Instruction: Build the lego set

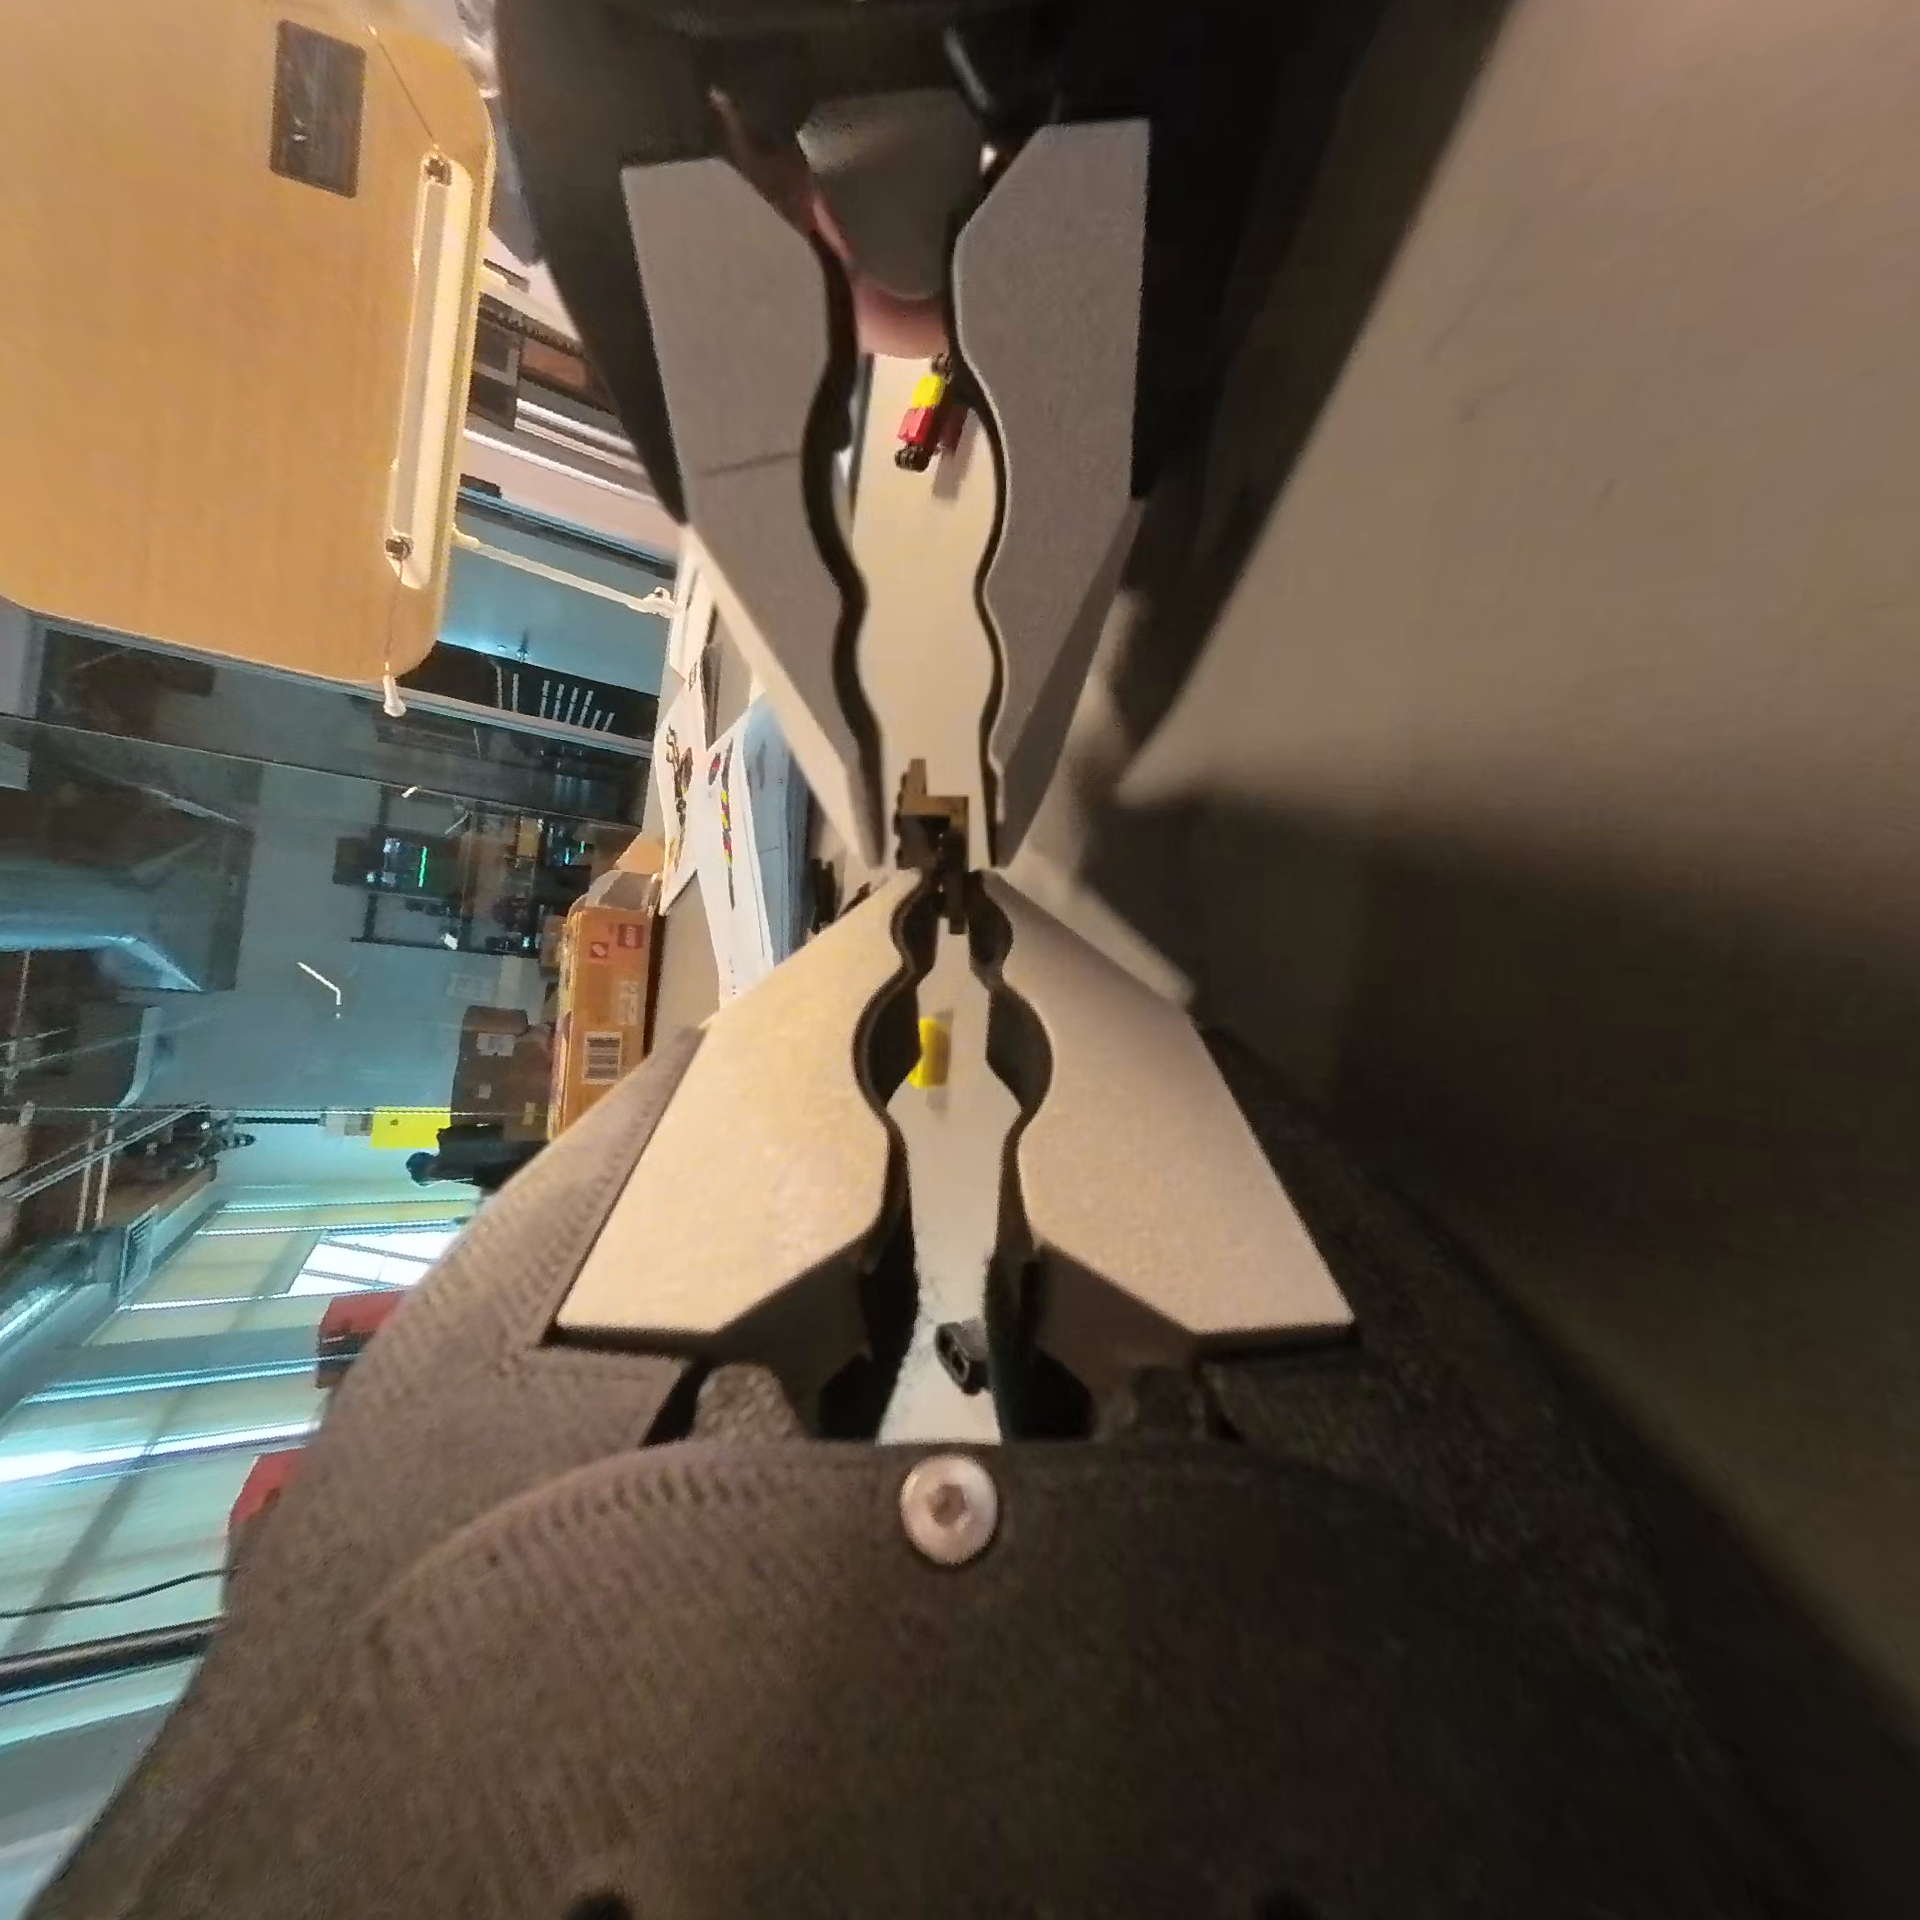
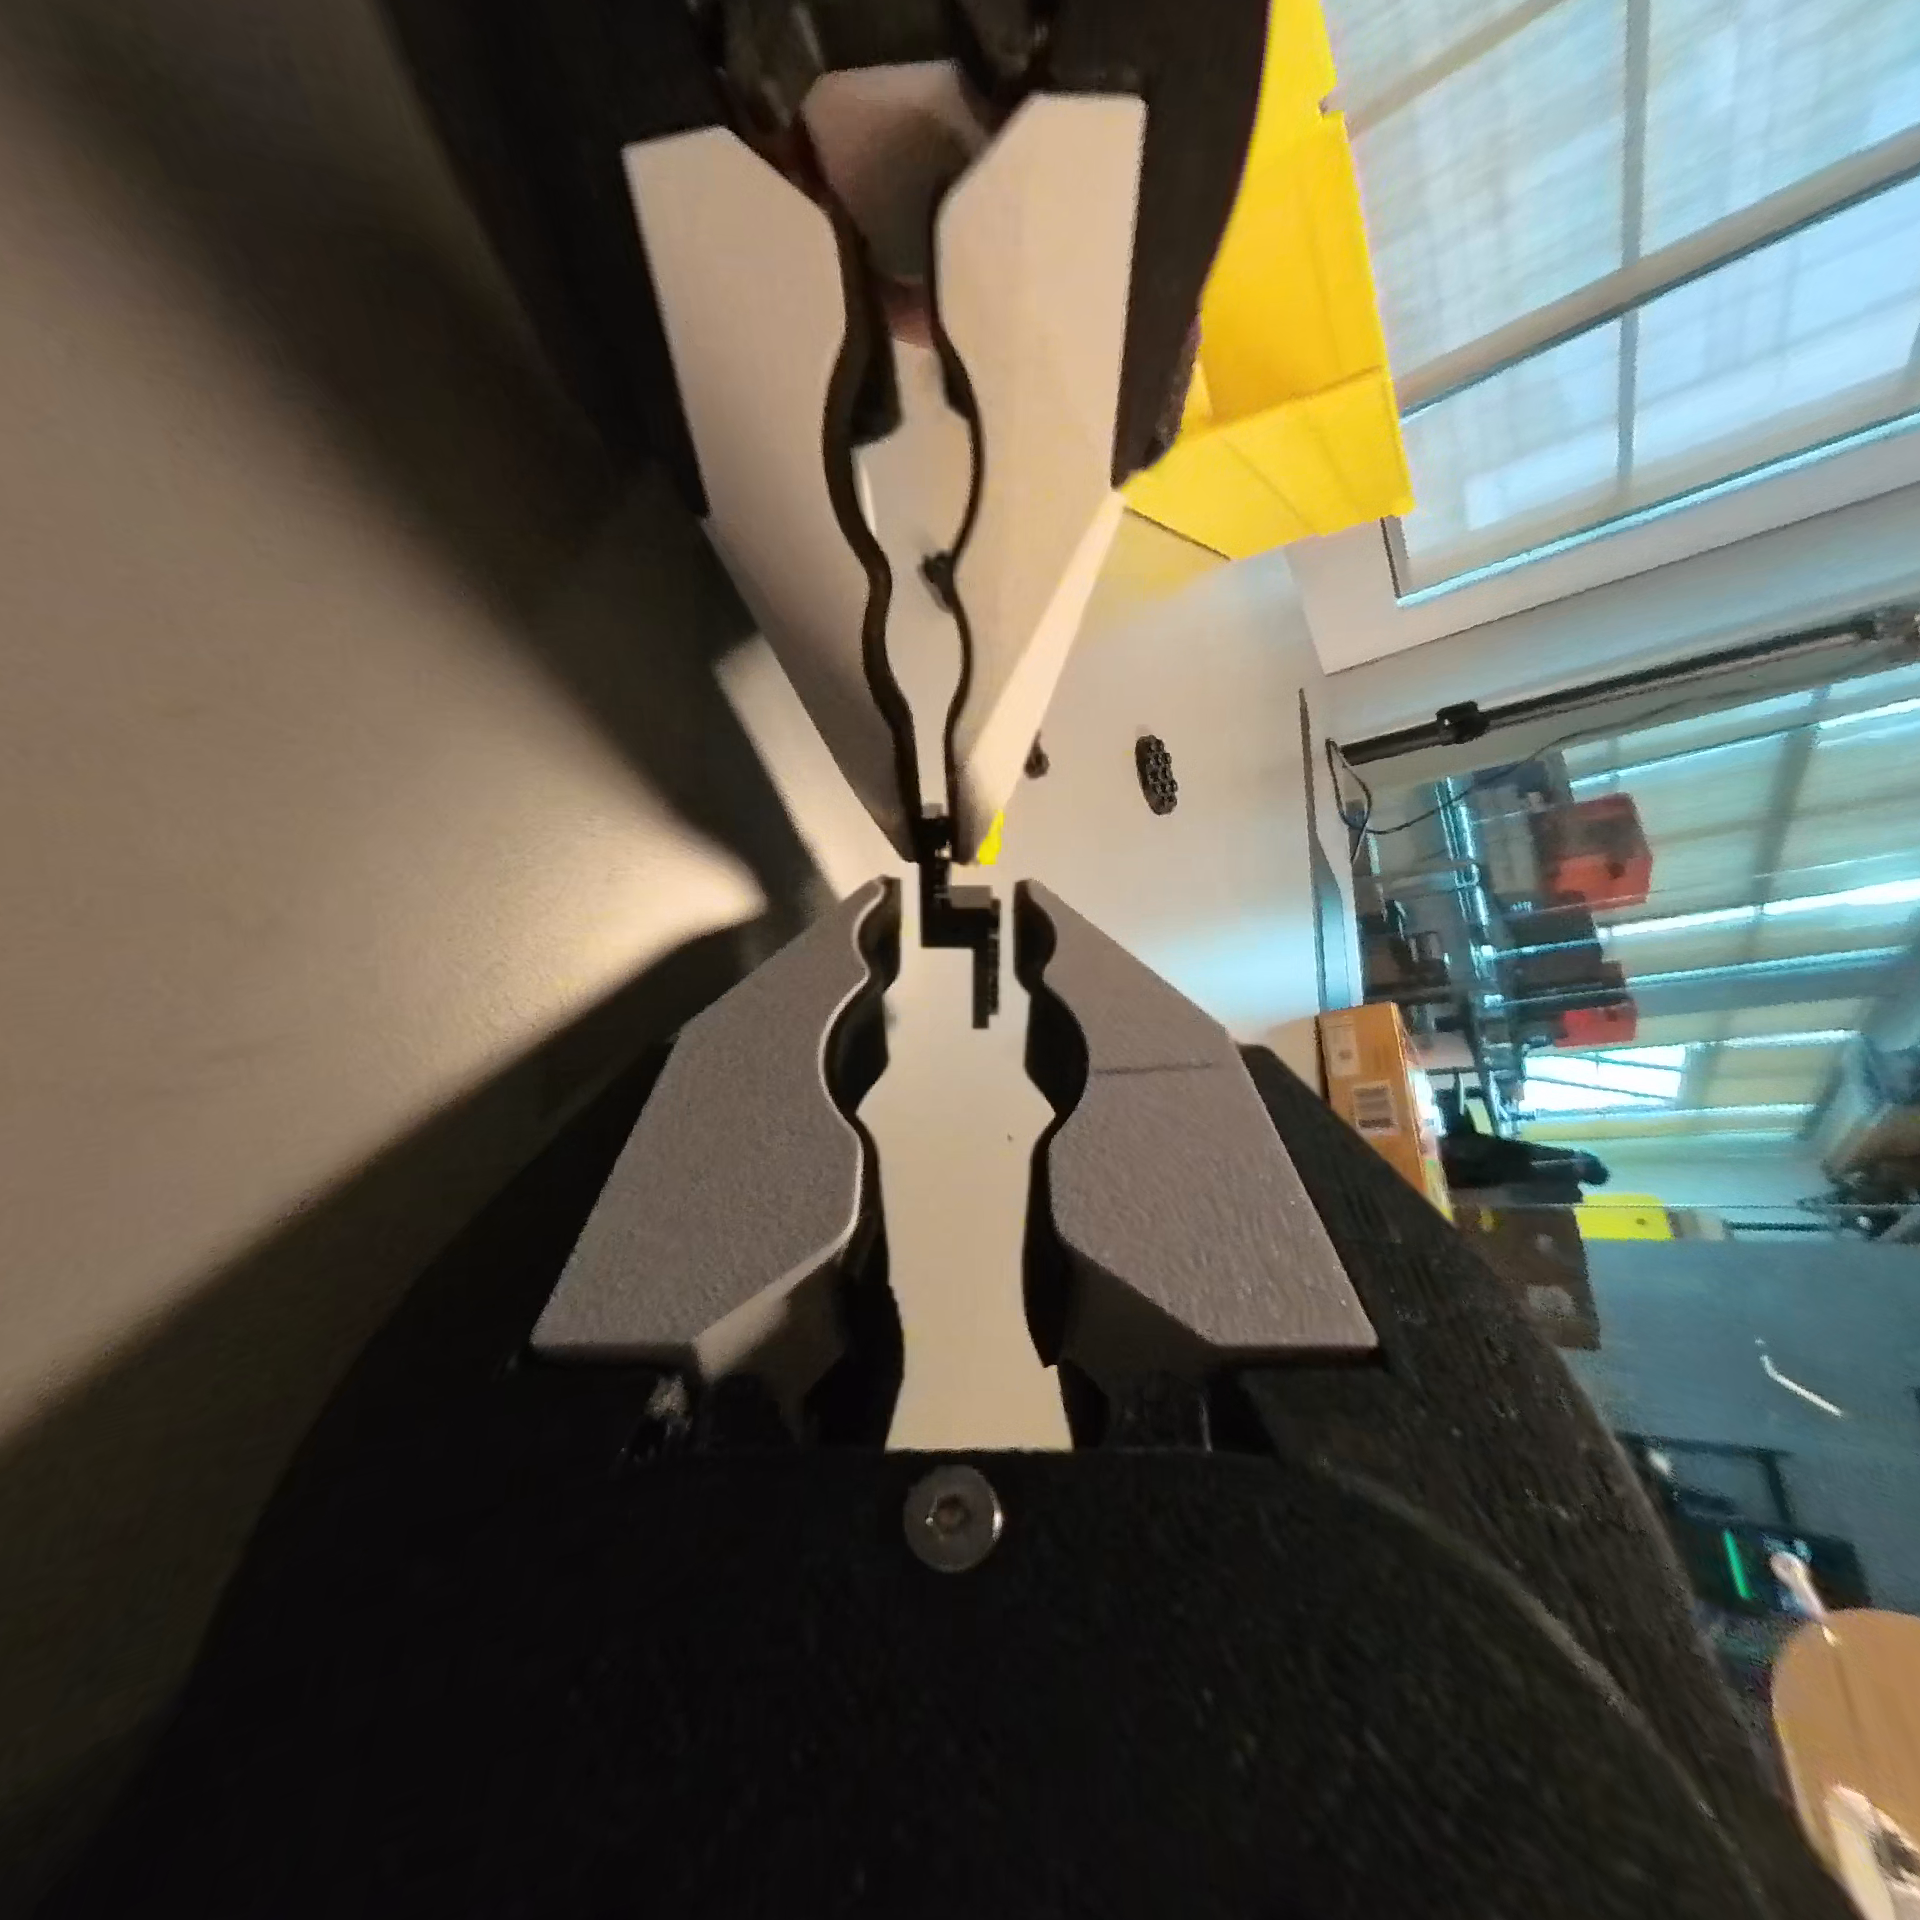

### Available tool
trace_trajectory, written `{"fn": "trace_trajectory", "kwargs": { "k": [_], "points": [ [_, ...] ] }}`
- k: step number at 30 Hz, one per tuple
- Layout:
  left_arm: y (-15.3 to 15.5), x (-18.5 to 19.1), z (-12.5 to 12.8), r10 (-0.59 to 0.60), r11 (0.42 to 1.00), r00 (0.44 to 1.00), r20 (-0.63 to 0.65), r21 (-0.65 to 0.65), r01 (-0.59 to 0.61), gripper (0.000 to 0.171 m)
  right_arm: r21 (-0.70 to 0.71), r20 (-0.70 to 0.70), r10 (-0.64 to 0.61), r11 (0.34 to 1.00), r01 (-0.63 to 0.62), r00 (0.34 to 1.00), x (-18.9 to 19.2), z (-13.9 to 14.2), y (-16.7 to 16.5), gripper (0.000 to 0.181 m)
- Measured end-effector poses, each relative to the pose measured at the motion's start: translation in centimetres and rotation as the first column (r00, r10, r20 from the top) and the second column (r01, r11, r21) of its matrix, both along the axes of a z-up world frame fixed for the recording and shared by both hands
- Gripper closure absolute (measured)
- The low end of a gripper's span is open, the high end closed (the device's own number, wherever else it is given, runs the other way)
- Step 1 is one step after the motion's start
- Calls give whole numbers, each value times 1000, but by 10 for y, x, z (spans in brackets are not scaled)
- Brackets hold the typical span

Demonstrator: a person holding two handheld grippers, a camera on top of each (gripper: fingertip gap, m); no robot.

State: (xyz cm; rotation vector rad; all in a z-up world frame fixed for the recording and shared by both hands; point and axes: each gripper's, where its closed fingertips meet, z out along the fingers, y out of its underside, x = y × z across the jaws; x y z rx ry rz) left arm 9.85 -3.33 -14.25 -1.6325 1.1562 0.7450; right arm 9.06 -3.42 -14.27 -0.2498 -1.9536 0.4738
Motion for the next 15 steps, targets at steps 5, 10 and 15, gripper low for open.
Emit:
{"fn": "trace_trajectory", "kwargs": {
  "k": [5,10,15],
  "points": [
    [-2,-1,4,5,1000,998,57,4,-6,167,-61,37,-22,998,24,999,-1,-2,4,156],
    [-7,7,8,-55,998,998,16,26,55,167,28,-29,-14,999,15,999,-2,3,4,149],
    [-8,6,11,-50,999,995,88,25,48,162,211,-128,-29,976,56,991,-3,7,8,168]
  ]
}}
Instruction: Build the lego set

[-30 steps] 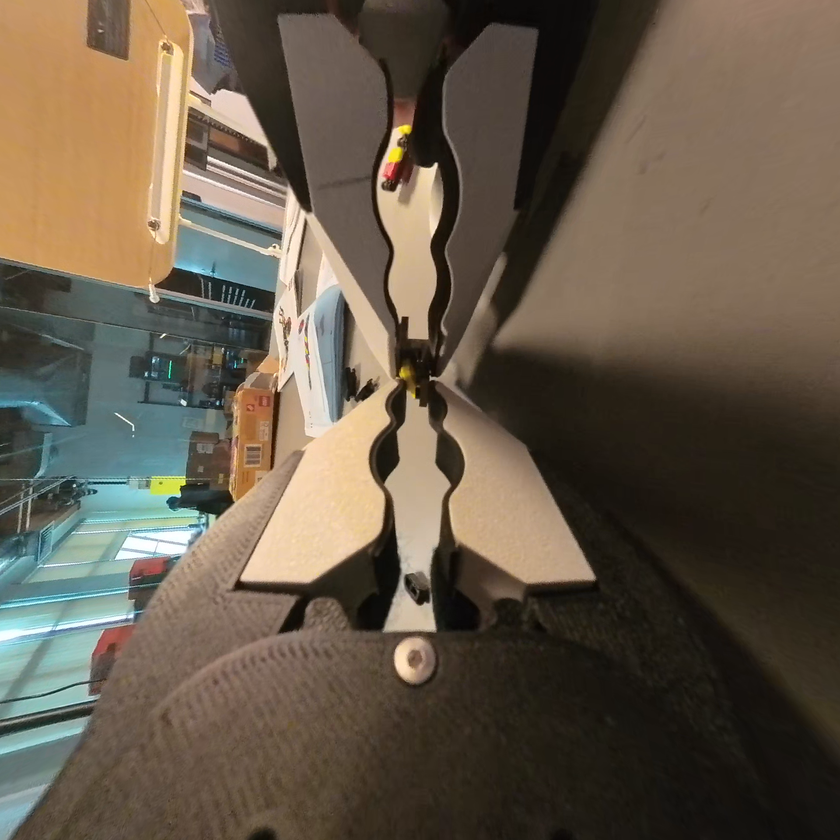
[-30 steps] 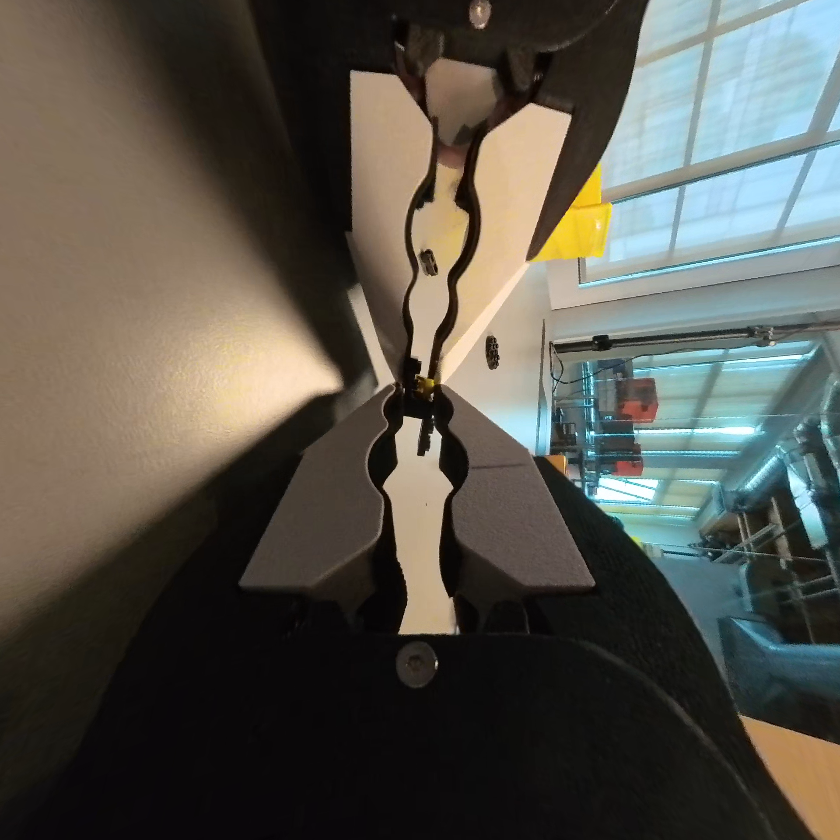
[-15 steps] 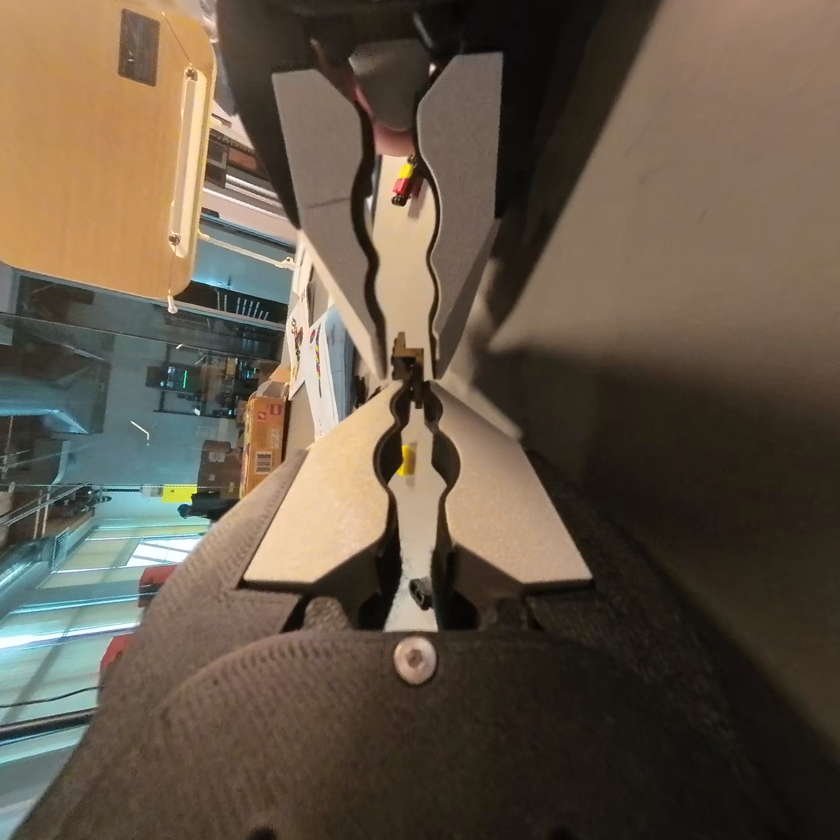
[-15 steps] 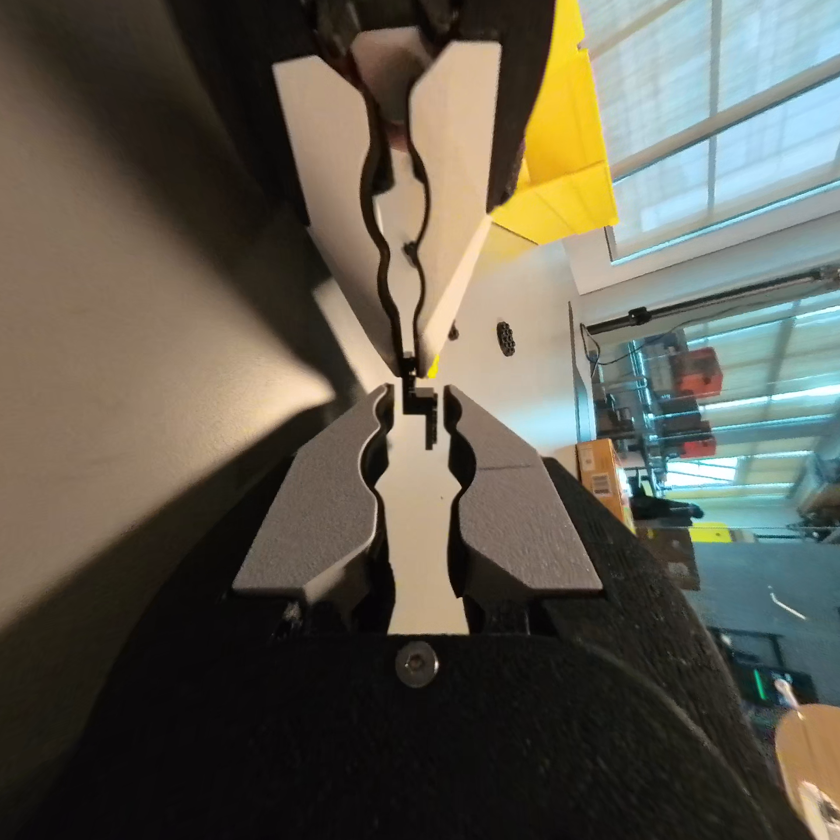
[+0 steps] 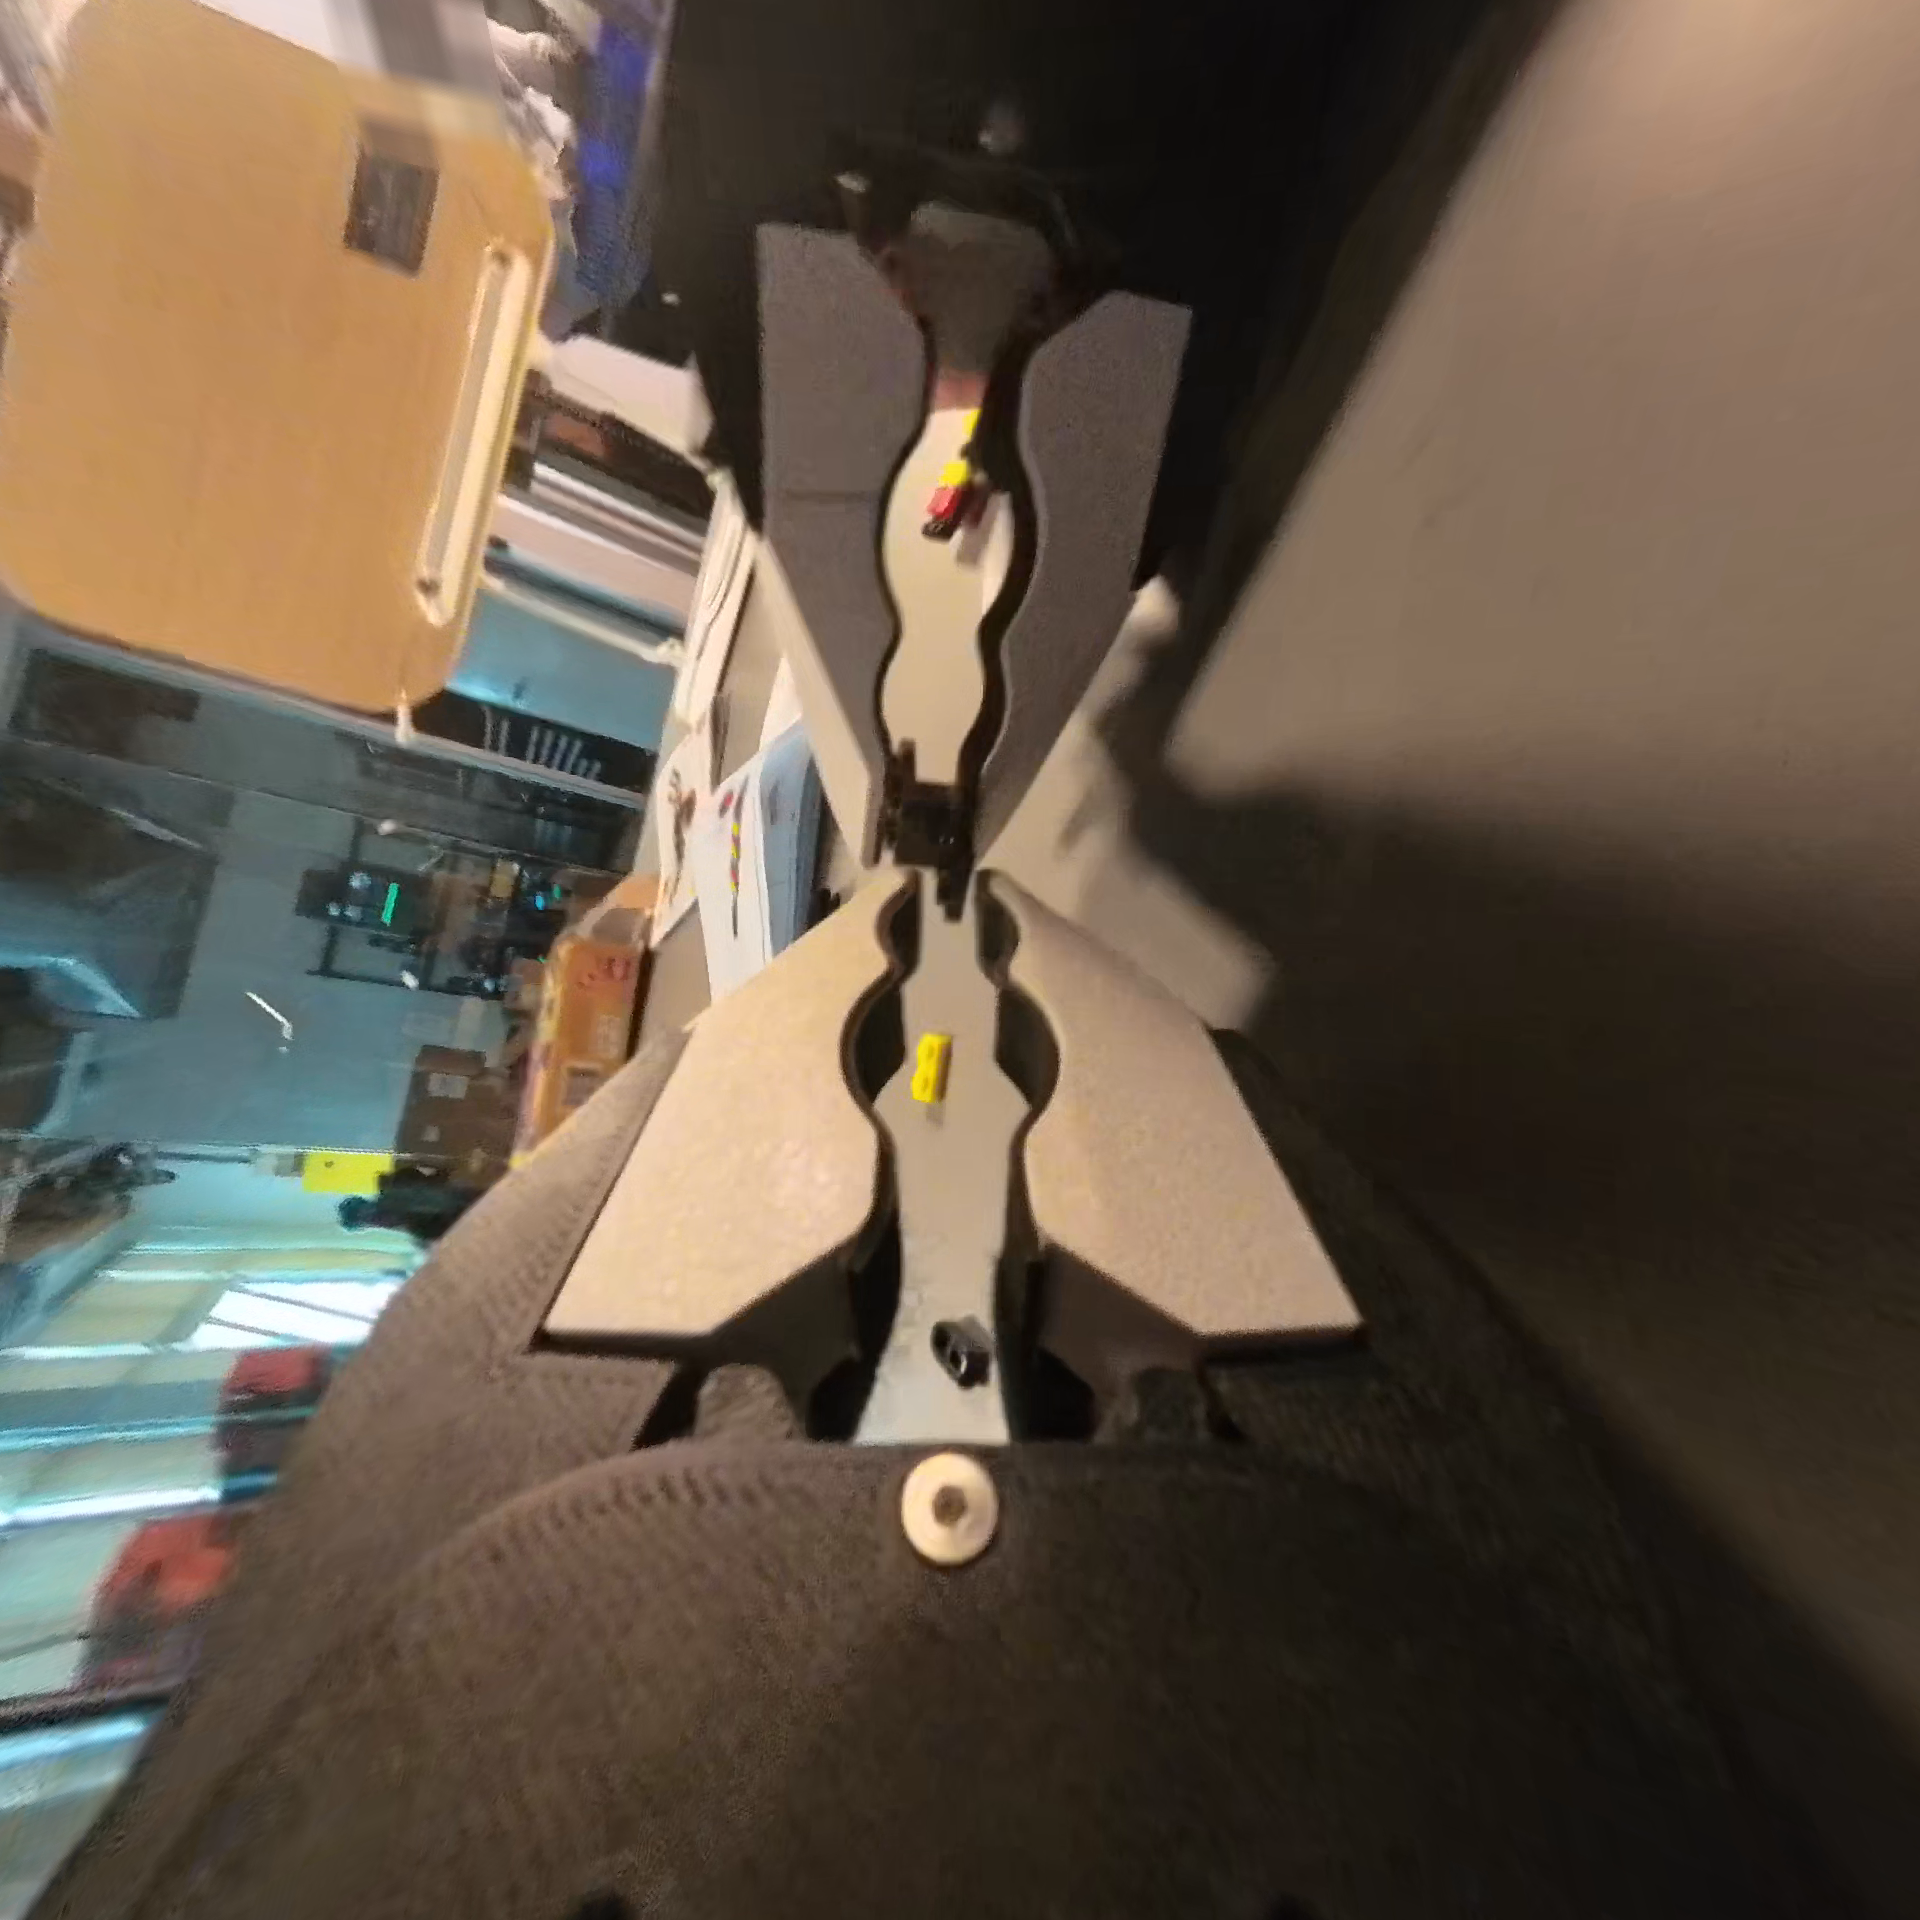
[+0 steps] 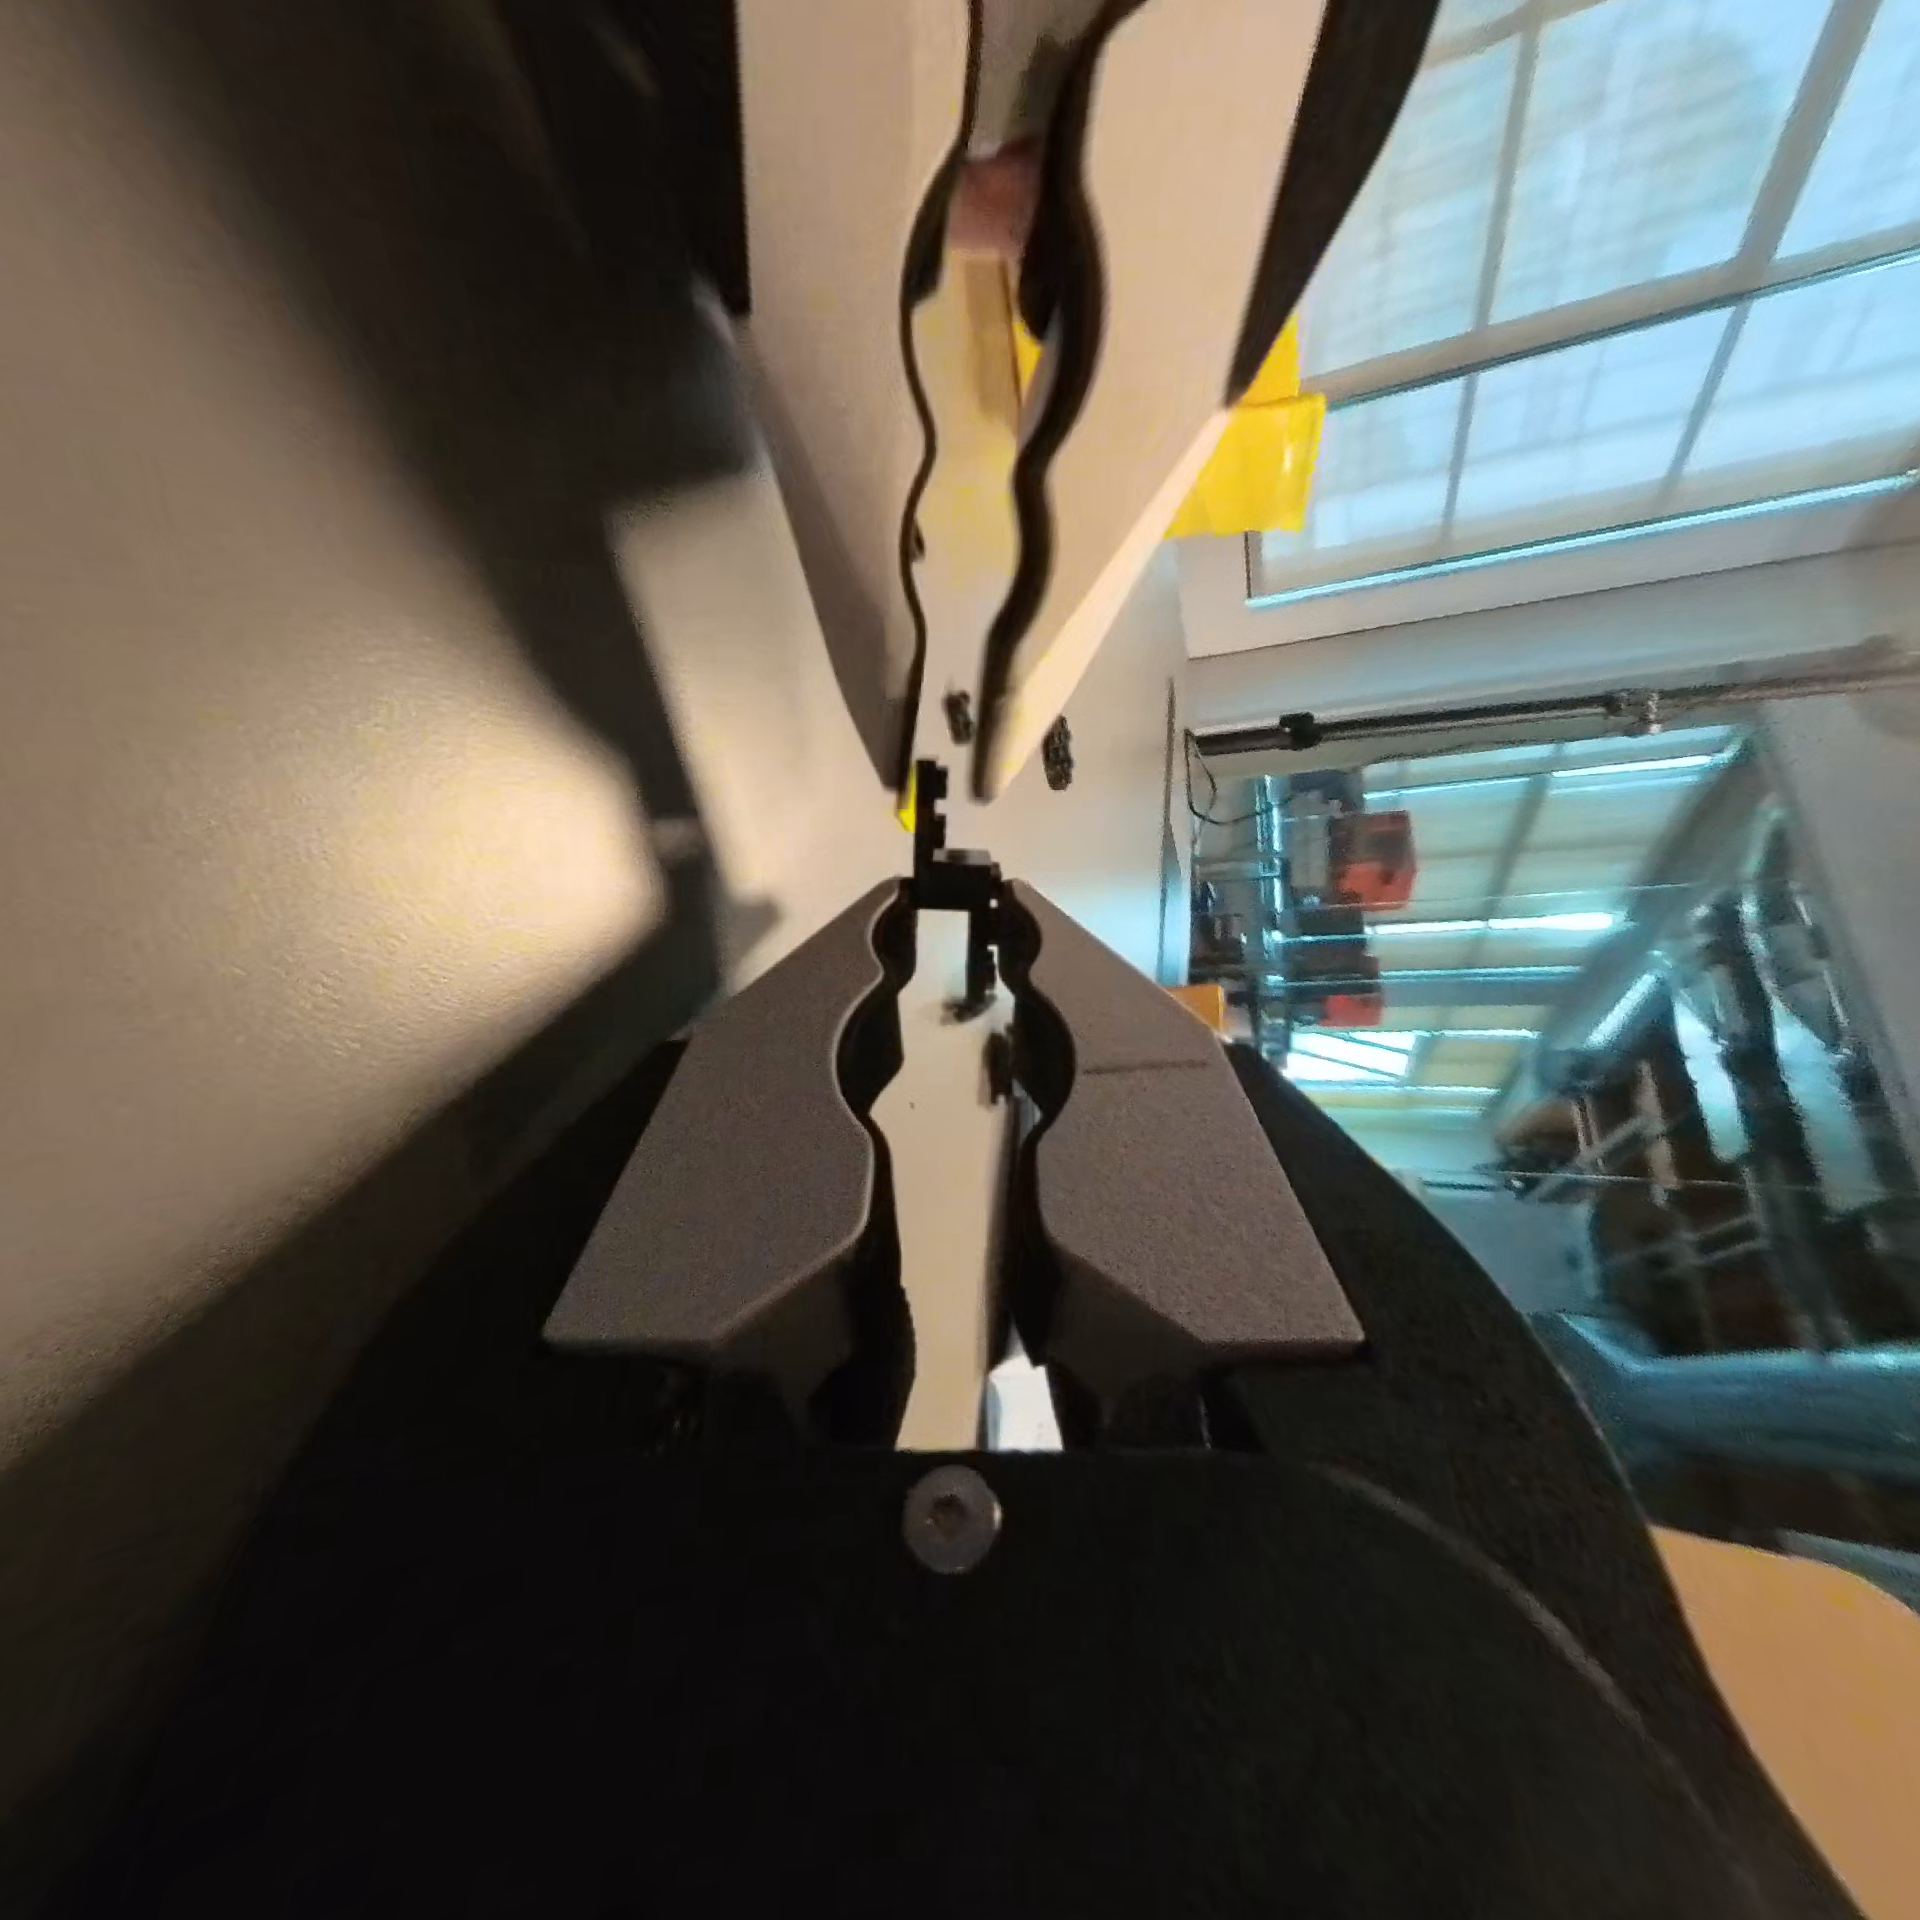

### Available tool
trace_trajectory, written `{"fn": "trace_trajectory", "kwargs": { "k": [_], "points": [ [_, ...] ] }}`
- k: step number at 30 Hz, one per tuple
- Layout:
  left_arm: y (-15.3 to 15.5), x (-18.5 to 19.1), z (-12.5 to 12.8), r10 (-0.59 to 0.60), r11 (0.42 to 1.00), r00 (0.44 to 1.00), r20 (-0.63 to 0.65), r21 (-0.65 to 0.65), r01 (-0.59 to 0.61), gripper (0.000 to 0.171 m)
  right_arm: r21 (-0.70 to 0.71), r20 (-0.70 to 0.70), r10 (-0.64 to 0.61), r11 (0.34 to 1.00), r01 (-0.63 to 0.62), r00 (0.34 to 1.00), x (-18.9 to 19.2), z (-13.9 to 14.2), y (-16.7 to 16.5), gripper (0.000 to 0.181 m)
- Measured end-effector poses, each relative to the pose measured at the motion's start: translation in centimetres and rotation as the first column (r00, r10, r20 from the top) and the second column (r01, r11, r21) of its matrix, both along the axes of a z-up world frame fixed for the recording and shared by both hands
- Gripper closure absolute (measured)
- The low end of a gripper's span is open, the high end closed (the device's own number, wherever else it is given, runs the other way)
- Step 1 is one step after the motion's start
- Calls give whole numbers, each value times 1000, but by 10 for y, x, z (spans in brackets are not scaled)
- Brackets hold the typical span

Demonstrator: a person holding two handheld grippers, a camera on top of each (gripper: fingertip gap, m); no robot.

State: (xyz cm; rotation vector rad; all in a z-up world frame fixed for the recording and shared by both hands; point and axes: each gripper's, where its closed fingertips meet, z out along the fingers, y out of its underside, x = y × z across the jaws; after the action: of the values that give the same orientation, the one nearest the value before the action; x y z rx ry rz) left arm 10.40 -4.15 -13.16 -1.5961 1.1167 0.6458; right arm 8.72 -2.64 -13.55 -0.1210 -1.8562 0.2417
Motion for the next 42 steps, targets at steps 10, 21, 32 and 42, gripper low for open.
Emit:
{"fn": "trace_trajectory", "kwargs": {
  "k": [10,21,32,42],
  "points": [
    [15,-62,-22,318,899,885,341,-406,-166,152,4,9,-55,998,55,998,-6,-4,17,168],
    [25,-66,-23,371,875,836,405,-453,-169,152,-28,25,-54,998,54,998,-7,-5,16,168],
    [24,-47,-22,451,852,714,535,-497,-166,140,31,-34,-76,997,77,997,-9,3,19,168],
    [25,-47,-26,510,827,677,530,-520,-215,148,12,-26,-81,997,81,996,-10,3,20,168]
  ]
}}
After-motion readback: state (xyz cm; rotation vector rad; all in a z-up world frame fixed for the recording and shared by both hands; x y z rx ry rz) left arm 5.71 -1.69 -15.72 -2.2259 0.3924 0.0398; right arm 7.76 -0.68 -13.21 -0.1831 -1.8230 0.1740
